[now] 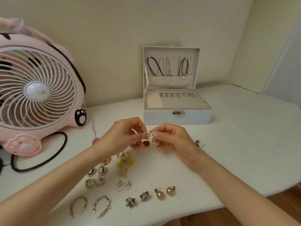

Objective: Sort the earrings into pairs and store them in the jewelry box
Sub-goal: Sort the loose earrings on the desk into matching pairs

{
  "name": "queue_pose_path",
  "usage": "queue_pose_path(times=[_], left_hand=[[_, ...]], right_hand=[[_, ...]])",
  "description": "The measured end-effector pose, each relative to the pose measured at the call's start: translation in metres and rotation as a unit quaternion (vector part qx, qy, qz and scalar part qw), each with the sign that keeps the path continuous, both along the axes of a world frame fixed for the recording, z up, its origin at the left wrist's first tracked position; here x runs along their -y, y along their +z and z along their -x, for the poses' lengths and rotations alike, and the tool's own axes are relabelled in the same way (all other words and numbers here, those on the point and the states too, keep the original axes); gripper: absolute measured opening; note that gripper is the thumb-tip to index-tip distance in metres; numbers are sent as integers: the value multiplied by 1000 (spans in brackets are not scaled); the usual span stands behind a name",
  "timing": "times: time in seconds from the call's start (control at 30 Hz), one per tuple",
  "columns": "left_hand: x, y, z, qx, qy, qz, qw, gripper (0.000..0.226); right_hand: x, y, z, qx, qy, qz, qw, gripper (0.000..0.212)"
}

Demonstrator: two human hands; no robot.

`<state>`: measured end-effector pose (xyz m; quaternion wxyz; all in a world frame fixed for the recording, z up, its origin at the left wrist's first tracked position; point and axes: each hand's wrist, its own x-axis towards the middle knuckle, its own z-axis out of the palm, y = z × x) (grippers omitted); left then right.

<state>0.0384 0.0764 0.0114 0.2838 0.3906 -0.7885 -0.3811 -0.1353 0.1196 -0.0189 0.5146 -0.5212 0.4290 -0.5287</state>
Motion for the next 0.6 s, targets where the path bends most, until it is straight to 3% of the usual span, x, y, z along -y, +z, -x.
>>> queue_pose_path(times=[0.27,0.37,0.6], left_hand=[[7,-3,-6,17,11,-21,1000,15],[9,-7,-5,28,4,-7,1000,2],[8,-12,-5,12,-20,-16,1000,25]], right_hand=[[-7,-6,-2,-80,17,19,996,27],[-6,-8,-3,-103,8,5,995,31],[-7,-8,-2,-124,28,-5,992,29]])
